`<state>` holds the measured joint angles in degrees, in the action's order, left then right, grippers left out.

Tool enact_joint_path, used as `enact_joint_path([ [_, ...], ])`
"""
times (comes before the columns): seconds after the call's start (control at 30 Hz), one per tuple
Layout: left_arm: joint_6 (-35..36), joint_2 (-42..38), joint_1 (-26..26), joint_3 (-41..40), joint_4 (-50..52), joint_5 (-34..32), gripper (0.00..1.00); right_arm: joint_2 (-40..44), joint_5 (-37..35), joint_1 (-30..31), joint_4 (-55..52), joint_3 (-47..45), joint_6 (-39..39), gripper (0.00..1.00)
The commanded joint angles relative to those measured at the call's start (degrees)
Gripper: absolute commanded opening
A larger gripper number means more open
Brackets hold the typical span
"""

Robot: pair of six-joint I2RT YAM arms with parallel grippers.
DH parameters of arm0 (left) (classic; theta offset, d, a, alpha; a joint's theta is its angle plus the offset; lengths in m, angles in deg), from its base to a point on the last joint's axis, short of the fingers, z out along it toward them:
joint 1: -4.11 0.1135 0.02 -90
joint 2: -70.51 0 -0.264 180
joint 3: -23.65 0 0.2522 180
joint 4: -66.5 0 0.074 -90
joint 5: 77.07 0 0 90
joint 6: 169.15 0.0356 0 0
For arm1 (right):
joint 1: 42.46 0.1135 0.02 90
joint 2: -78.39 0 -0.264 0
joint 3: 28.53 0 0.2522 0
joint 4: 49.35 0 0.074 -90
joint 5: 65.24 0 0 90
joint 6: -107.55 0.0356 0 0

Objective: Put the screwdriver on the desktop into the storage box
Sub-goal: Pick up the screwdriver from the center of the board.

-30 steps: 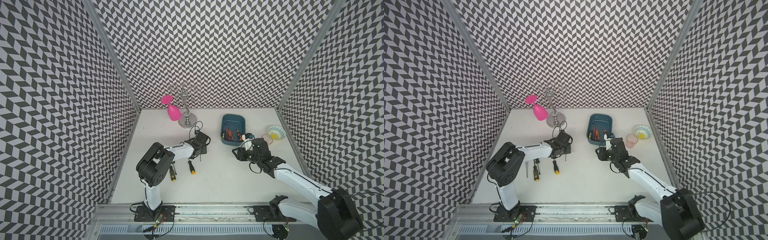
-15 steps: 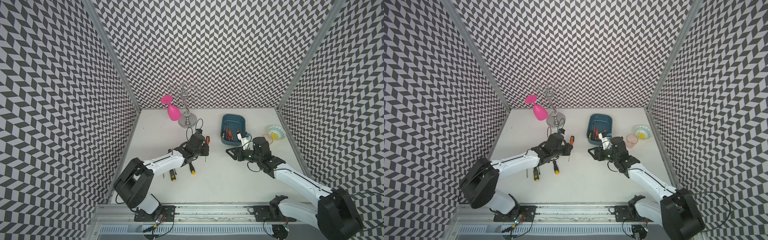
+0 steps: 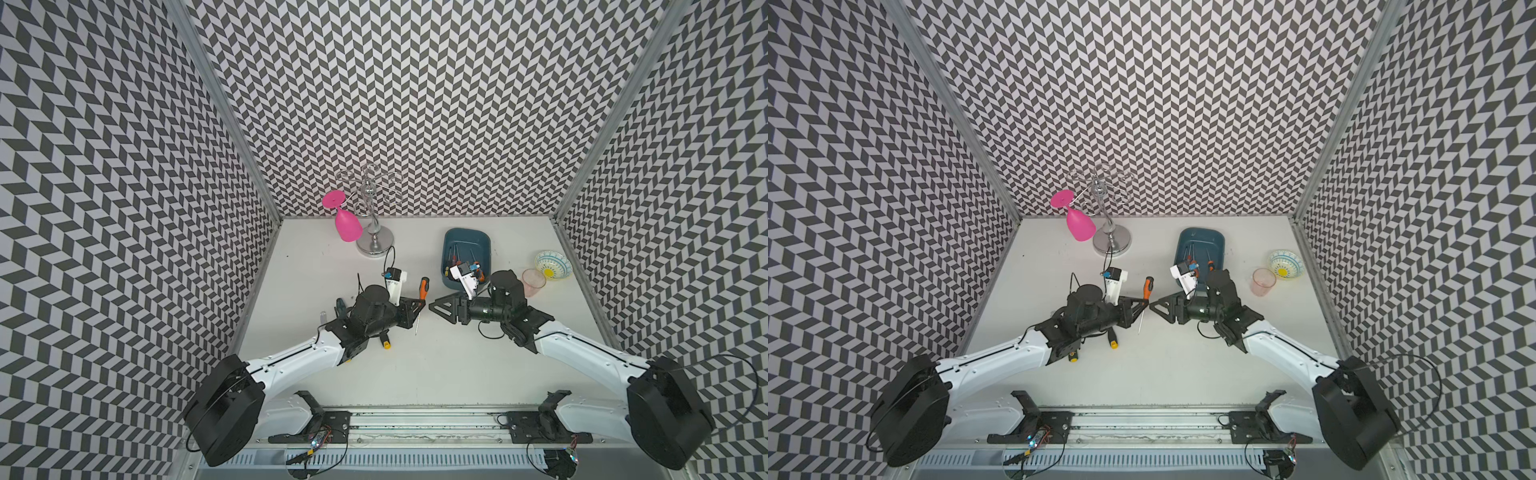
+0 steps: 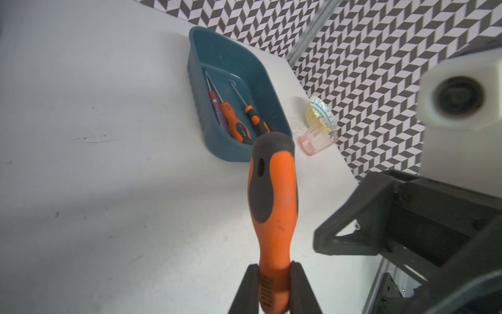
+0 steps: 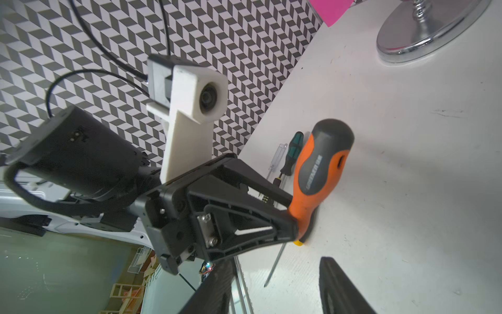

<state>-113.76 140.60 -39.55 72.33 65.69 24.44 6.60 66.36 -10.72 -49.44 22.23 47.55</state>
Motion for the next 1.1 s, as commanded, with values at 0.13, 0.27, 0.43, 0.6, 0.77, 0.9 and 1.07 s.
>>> enact_joint_path([
  [0.13,-0.46,-2.19,-1.51,-1.32,-5.76,2.11,0.0,-1.73,1.09,1.06,5.14,2.7,1.94,0.55],
  [0.27,-0.81,-2.5,-2.25,-1.92,-7.09,2.66,0.0,-2.44,0.2,1.06,5.06,3.25,2.4,0.55],
  [0.43,-0.85,-2.19,-3.32,-1.78,-7.89,3.08,0.0,-3.01,-0.2,1.04,5.84,4.09,3.28,0.53],
  [0.6,-0.9,-2.21,-3.61,-1.96,-7.85,2.67,0.0,-3.62,-0.33,1.05,5.97,4.58,3.42,0.4],
  [0.77,-0.84,-2.23,-3.63,-2.05,-7.95,2.99,0.0,-4.84,-0.17,1.06,6.46,4.84,3.8,0.25],
  [0.9,-0.85,-2.3,-3.66,-2.29,-7.72,3.09,0.0,-5.2,-1.1,0.95,6.37,5.32,3.87,0.19],
  [1.07,-1.69,-3.76,-3.63,-3.57,-6.4,1.94,0.33,-6.03,-3.39,0.61,3.96,7.4,2.97,0.17],
])
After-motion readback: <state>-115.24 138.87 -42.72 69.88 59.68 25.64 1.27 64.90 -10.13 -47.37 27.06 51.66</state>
